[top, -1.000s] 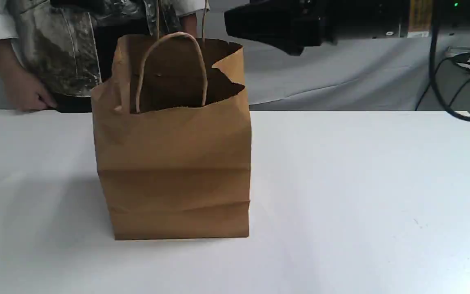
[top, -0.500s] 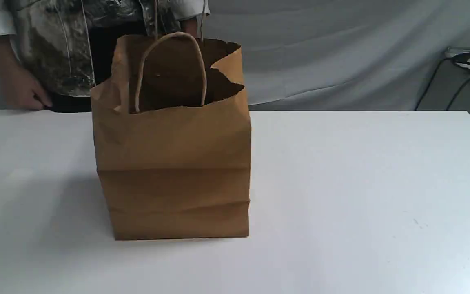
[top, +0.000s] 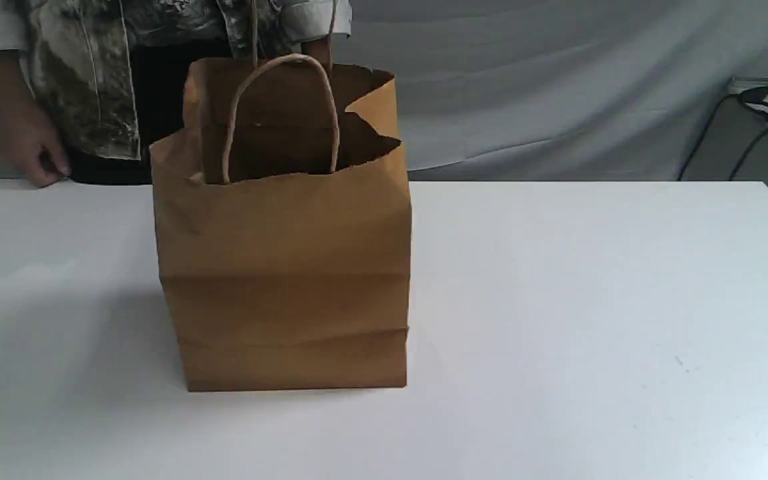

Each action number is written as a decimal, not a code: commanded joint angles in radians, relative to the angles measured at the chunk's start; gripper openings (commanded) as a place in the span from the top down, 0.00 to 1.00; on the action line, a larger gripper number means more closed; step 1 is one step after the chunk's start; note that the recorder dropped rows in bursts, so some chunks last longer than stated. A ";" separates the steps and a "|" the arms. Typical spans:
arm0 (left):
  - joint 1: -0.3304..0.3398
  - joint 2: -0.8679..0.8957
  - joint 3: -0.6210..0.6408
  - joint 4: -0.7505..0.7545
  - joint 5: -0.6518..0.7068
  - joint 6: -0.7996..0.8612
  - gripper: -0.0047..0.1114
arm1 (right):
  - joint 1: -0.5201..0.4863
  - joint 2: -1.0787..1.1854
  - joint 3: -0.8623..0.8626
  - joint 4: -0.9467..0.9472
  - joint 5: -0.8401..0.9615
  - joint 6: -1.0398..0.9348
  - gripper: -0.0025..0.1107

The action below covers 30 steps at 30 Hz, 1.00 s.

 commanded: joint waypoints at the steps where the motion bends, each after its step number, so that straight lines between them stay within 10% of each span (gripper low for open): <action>1: -0.006 -0.047 0.023 -0.012 0.027 0.008 0.51 | 0.023 -0.024 0.001 0.116 0.385 -0.120 0.95; 7: -0.006 -0.160 0.152 -0.050 0.010 0.008 0.51 | 0.053 -0.013 -0.038 1.101 1.041 -0.525 0.98; 14: -0.006 -0.386 0.453 -0.086 -0.147 0.071 0.51 | 0.053 -0.121 0.152 1.827 0.857 -0.964 0.98; 30: -0.004 -1.091 1.354 -0.092 -0.663 0.116 0.52 | 0.153 -0.852 0.635 1.820 0.800 -1.073 0.98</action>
